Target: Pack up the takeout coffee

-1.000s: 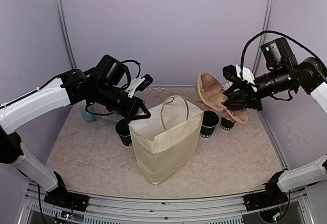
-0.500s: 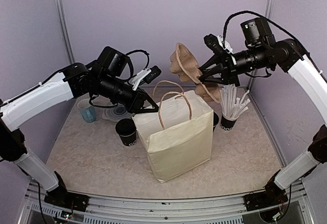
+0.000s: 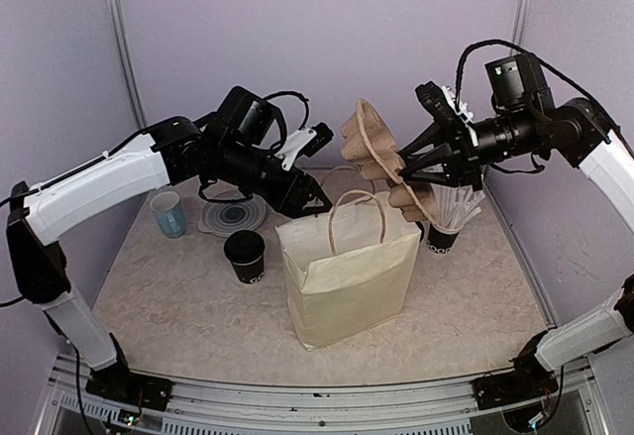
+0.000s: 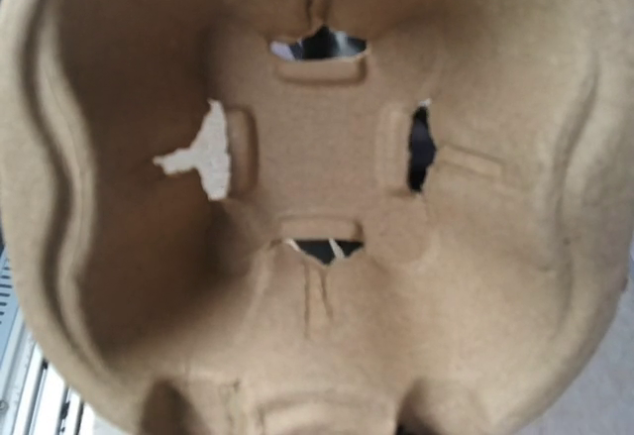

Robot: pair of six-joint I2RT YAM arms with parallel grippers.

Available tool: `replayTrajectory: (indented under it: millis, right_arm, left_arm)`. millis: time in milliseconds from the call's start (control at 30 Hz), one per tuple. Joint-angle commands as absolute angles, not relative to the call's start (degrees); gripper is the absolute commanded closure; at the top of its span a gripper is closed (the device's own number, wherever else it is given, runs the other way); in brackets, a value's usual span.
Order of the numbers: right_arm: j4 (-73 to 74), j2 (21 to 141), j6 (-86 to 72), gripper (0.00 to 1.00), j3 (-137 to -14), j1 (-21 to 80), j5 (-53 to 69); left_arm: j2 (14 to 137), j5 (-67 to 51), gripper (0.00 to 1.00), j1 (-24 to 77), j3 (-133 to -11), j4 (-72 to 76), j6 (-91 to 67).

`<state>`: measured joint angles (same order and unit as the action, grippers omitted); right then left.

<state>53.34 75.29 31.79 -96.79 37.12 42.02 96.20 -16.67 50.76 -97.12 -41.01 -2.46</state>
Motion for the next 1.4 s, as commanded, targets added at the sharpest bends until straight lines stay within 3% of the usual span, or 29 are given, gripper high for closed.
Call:
replayTrajectory:
  millis: [0,300,433,633,800,967,1167,1367]
  right_arm:
    - [50.1,73.6,28.6,0.86,-95.4,37.6,40.2]
    - [48.3,75.2,26.5,0.86,-96.6,37.5,41.1]
    - [48.9,76.6,26.8,0.86,-96.9,37.5,42.7]
    - [48.5,77.9,26.0,0.86,-96.4,37.5,45.5]
    - [48.7,78.9,25.9,0.85,-96.5,37.5,46.7]
    - [48.7,79.7,26.2,0.85,-96.0,37.5,47.4]
    - [48.7,80.1,26.9,0.85,-95.7,37.5,47.9]
    - [49.2,79.8,30.3,0.83,-93.5,38.4,49.2]
  left_arm:
    - [88.9,-6.9,0.47,52.2,-97.9,-40.8,-6.7]
    - [75.0,-1.9,0.45,61.8,-84.0,-26.2,-15.2]
    - [76.3,-0.2,0.45,65.9,-78.9,-17.3,-17.1]
    - [78.3,13.2,0.43,69.7,-70.9,-3.4,-20.4]
    - [78.7,9.3,0.45,69.9,-67.1,3.1,-20.3]
    - [81.6,3.2,0.59,70.6,-68.6,1.8,-19.1]
    - [81.0,2.1,0.90,70.9,-68.6,-0.6,-16.8]
    - [79.9,7.8,0.99,73.7,-72.3,-10.4,-9.7]
